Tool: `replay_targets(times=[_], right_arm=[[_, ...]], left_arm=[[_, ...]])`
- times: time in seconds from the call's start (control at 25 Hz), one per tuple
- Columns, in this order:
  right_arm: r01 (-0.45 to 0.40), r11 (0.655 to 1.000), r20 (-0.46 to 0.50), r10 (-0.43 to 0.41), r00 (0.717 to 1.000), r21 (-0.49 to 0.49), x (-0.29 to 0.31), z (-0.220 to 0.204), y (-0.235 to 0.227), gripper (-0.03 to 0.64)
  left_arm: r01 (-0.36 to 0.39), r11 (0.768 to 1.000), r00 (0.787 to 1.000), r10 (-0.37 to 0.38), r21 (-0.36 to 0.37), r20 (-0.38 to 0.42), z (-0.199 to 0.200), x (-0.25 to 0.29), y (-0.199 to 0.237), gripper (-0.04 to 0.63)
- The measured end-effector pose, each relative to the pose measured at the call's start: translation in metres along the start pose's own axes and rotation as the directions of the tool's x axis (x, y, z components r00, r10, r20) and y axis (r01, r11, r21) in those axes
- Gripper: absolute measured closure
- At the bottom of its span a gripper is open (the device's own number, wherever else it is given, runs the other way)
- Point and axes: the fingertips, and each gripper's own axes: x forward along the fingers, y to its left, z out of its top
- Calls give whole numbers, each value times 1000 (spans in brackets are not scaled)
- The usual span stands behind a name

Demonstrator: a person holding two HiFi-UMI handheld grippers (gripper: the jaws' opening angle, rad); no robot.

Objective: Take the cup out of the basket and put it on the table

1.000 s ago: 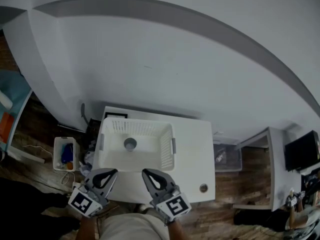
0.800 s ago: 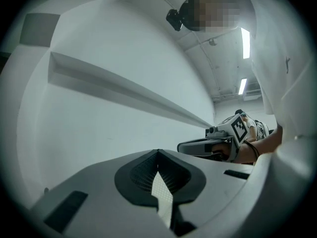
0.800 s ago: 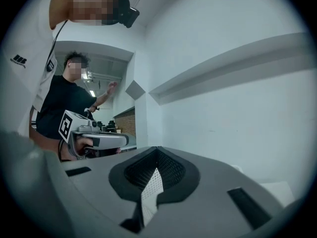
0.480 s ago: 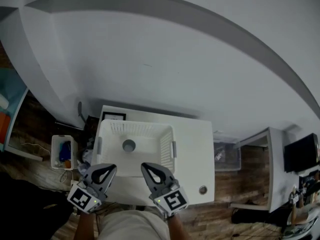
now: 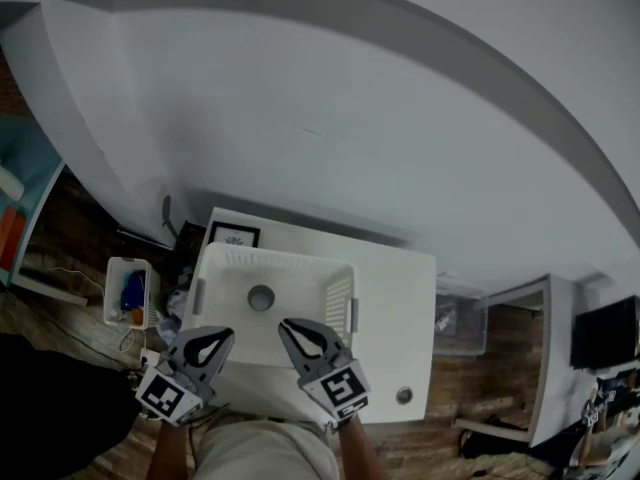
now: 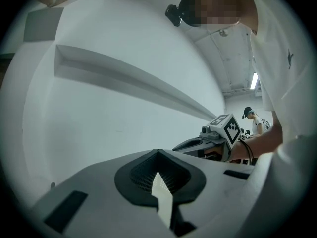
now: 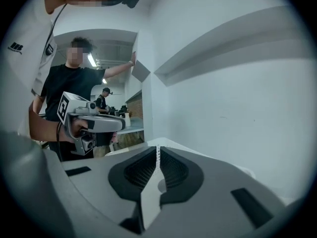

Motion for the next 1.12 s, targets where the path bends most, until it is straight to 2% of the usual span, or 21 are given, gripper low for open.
replay_targets(times=[0.4,0.48,0.52,0.64,0.92,1.12], right_arm=[[-120,989,-148,107,983,-86,37,-25,-13,600],[-156,984,-175,139,975,-91,47,-33,-14,571],[-179,979,-193,158,968,-95,53,-38,-14,534],[-254,958,-264,213,941,-132,69,-55,-12,442],[-381,899,-426,263,866,-218,104,-98,-16,345],[-469,850,-530,289,797,-241,121,-127,-16,282]], left_arm=[[-24,1000,999,24,-3,-44,-8,15,8,595],[-27,1000,998,27,0,-50,-9,18,10,595],[-29,1000,998,29,1,-51,-10,19,11,595],[-39,999,998,39,-5,-56,-11,21,15,594],[-47,999,996,46,-18,-71,-16,25,22,595],[-49,999,996,47,-23,-82,-19,28,28,594]])
